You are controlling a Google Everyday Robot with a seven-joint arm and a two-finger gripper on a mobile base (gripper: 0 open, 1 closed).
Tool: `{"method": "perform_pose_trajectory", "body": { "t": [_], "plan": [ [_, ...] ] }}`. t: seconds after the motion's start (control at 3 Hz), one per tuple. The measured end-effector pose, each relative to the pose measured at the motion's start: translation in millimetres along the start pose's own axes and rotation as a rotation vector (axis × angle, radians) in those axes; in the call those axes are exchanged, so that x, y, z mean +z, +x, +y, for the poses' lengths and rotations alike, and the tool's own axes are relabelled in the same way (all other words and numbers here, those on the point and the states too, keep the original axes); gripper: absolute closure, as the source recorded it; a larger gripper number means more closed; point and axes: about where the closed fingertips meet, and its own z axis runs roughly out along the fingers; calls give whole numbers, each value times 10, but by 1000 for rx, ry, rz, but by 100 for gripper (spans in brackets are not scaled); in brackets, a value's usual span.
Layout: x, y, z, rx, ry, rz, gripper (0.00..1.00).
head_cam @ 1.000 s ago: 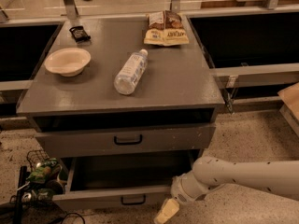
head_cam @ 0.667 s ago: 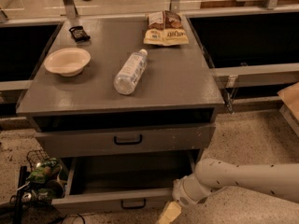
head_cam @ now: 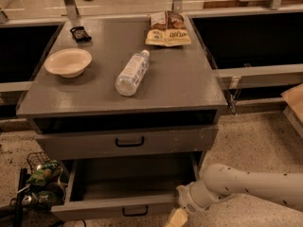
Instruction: Open middle drawer
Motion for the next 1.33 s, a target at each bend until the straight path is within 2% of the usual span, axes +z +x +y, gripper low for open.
{"method": "perform_pose_trajectory", "body": {
  "t": [0.67, 1.0, 1.33],
  "plan": [
    [-186, 253, 363, -40, -66, -56, 0],
    [-343, 539, 671, -64, -100, -88, 0],
    [-344, 538, 670, -64, -99, -89, 0]
  ]
}}
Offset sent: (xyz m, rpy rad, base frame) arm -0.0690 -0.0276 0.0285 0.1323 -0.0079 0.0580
